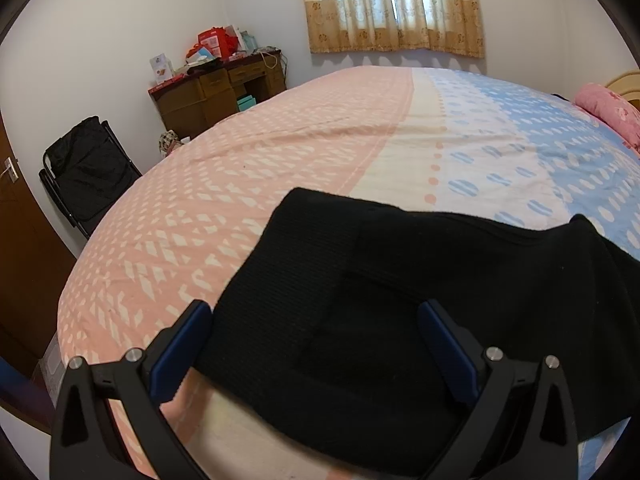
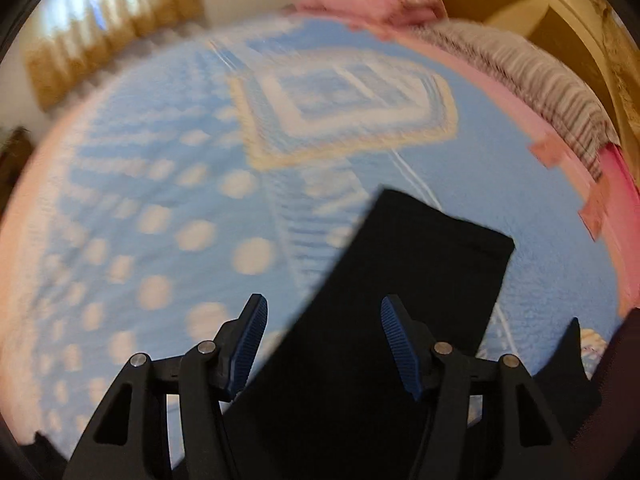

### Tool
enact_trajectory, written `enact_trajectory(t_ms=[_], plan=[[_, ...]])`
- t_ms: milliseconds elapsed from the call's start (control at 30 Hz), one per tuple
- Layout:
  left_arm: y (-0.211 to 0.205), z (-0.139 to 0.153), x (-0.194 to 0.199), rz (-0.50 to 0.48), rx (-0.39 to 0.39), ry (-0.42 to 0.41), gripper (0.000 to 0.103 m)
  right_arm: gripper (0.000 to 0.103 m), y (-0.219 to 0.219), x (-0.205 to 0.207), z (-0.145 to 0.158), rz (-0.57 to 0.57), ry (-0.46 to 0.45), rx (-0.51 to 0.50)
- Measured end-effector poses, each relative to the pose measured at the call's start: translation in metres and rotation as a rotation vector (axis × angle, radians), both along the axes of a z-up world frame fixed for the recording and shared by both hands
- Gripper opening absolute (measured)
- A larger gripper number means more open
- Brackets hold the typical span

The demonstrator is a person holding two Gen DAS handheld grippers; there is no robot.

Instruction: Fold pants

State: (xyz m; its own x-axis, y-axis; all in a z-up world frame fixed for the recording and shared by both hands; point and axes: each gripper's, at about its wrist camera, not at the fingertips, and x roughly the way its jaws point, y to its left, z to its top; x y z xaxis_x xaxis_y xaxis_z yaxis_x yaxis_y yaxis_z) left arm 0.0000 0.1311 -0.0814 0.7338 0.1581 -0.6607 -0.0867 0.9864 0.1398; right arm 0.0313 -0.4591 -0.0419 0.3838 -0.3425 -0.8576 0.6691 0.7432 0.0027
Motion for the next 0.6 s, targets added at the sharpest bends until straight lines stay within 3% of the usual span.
enact_trajectory(t_ms=[67,167,200,233,267,300,400,500,600], plan=[[0.0,0.0,0.0,0.0,0.005,0.0,0.103,0.061,-0.007,0.008,-0.01,0.007,0.03,0.037],[0.0,0.0,0.001,0.002,0.004,0.003,0.103,0.061,-0.003,0.01,-0.017,0.047,0.044,-0.029],[0.0,0.0,0.001,0.003,0.003,0.004,0.103,0.055,-0.004,0.008,-0.016,0.048,0.035,-0.018],[0.0,0.0,0.001,0.004,0.005,0.005,0.103,0.047,-0.008,0.002,-0.015,0.043,0.02,-0.006],[0.0,0.0,0.001,0.004,0.005,0.005,0.103,0.023,-0.013,-0.004,-0.012,0.045,0.002,0.008],[0.0,0.0,0.001,0.005,0.008,0.005,0.103,0.008,-0.016,-0.012,-0.011,0.056,-0.034,0.05],[0.0,0.0,0.001,0.006,0.008,0.006,0.103,0.006,-0.039,-0.052,0.003,0.073,-0.213,0.222],[-0.001,-0.001,0.002,0.013,0.009,0.011,0.103,0.006,-0.052,-0.112,0.029,0.092,-0.39,0.265],[-0.002,-0.001,0.004,0.02,0.011,0.015,0.103,0.006,-0.056,-0.175,0.039,0.082,-0.464,0.279]])
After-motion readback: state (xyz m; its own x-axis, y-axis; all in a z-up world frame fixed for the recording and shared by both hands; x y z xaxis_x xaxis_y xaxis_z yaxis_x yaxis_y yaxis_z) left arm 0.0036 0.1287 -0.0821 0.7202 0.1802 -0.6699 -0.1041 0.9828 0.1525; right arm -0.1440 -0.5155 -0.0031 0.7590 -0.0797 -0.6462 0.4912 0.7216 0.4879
